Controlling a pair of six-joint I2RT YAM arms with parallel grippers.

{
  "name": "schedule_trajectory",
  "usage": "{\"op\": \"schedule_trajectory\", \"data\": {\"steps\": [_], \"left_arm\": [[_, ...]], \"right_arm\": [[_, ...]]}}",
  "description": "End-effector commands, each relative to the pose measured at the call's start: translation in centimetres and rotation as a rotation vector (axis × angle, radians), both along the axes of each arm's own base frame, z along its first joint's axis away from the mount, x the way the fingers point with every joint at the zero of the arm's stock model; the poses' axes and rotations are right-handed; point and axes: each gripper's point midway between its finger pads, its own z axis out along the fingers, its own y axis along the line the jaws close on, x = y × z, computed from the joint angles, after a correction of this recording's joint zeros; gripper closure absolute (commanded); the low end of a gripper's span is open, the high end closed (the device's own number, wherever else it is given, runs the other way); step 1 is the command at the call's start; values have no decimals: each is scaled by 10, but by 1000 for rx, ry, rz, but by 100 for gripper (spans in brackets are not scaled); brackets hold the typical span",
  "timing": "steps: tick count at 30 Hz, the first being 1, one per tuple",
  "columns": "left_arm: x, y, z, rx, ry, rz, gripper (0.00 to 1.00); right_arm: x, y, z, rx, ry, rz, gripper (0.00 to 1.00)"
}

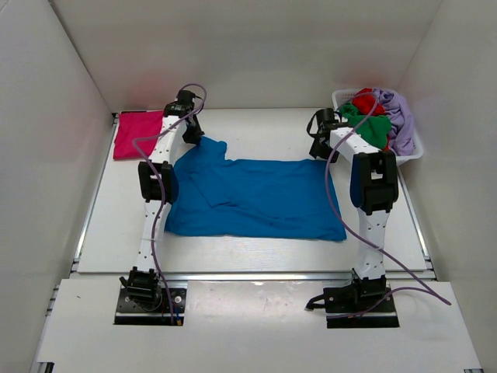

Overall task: Fold and stack the t-shirts
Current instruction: Grap the side of the flattened tshirt furthest away from the robot with both arms

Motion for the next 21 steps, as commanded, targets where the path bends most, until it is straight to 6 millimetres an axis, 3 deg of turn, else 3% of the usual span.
{"op": "schedule_trajectory", "data": {"steps": [1, 3, 6, 8, 10, 15, 21], "left_arm": [[-5, 4, 43, -11, -30, -10, 100], [-5, 5, 51, -13, -43, -13, 100], [-5, 6, 55, -22, -46, -9, 100], [-5, 10, 60, -26, -52, -8, 100], [-5, 12, 62, -24, -53, -13, 100], [-9, 16, 78, -4, -69, -55, 100], [-21, 31, 131, 54, -124, -96, 100]], "right_arm": [[-9, -11, -3, -12, 20, -60, 52], [-17, -6, -8, -1, 40, -50, 52], [-19, -7, -12, 20, 56, -54, 69], [-16, -5, -9, 20, 51, -38, 91], [-15, -9, -6, 16, 50, -36, 99], [-4, -13, 8, -1, 2, 26, 100], [4, -14, 38, -10, -109, 87, 100]]}}
